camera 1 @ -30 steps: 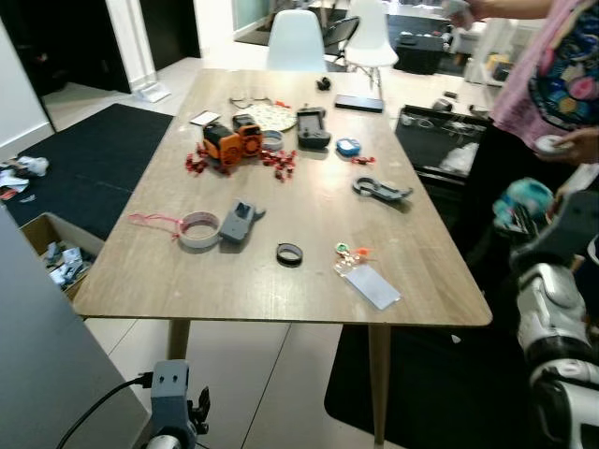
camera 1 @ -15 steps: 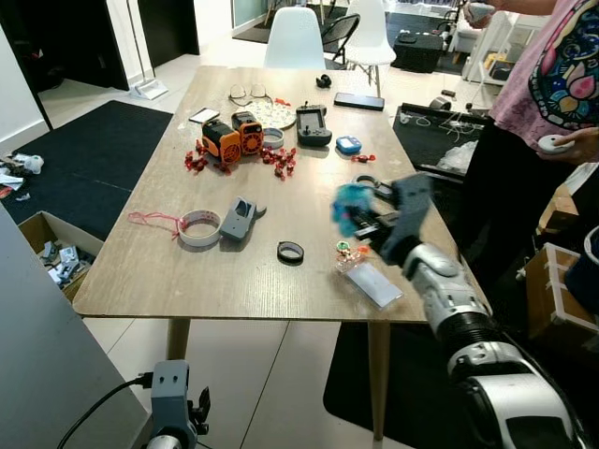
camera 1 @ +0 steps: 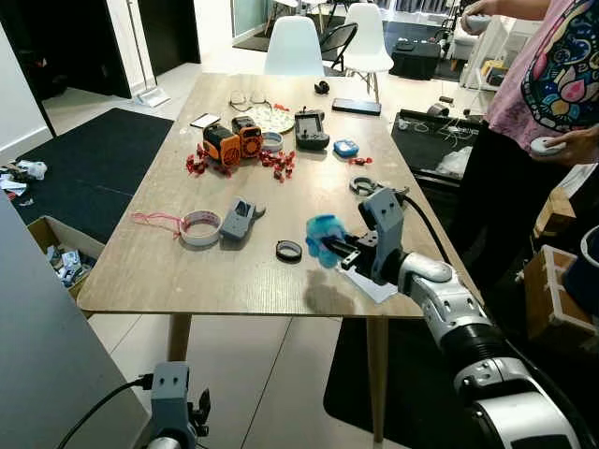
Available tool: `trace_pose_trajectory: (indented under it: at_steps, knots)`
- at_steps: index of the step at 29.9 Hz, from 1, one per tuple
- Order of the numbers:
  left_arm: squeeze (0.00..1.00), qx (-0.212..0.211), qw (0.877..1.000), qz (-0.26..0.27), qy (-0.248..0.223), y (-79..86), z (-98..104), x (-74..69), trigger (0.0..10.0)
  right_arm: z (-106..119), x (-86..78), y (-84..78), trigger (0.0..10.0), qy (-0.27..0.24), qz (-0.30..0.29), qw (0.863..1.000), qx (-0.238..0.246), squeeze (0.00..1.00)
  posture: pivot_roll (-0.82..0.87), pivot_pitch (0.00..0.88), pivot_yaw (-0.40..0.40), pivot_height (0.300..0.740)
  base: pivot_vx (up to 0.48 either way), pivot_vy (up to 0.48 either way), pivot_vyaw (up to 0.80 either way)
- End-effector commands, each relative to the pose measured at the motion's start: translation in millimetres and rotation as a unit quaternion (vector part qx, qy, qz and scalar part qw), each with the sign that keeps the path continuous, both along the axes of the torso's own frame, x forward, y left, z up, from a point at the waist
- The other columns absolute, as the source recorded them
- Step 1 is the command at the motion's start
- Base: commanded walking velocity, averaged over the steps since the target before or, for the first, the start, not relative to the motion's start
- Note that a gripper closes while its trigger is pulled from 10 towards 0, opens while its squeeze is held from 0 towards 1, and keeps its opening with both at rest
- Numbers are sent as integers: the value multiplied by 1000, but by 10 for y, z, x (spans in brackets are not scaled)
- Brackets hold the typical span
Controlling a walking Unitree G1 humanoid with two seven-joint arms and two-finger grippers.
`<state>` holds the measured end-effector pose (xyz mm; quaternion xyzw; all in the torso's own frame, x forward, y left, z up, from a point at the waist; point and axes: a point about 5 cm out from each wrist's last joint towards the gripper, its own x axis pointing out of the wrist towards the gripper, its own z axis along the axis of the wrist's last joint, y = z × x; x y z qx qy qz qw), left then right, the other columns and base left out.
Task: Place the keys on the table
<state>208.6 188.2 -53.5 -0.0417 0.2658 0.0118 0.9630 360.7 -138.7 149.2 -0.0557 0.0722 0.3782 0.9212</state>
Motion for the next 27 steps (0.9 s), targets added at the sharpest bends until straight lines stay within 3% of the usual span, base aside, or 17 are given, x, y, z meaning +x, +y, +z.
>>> trace_pose_trajectory:
  at_steps: [1,5,6,7,8,27]
  knots:
    - [0,1,1000,-5,6,-1,-22,-32,10000,14,-16,3,10000,4,5,1000,-1,0,27,52,-12,740,0,0,0]
    - [0,1,1000,-6,7,-3,-22,-31,10000,30,-22,5,10000,10,5,1000,8,0,27,52,-12,740,0,0,0]
    - [0,1,1000,-6,7,-3,-22,-30,10000,41,-21,1,10000,14,4,1000,15,200,29,53,-12,740,0,0,0]
    - [0,1,1000,-6,6,-2,-22,-30,10000,57,-17,-9,10000,20,-1,1000,24,498,30,52,-12,740,0,0,0]
    - [0,1,1000,-5,6,-1,-21,-30,10000,63,-15,-13,10000,22,-2,999,27,1000,30,52,-12,740,0,0,0]
    - [0,1,1000,-5,7,4,-25,-40,10000,138,-18,-87,10000,23,-33,999,17,1000,32,57,-12,740,0,0,0]
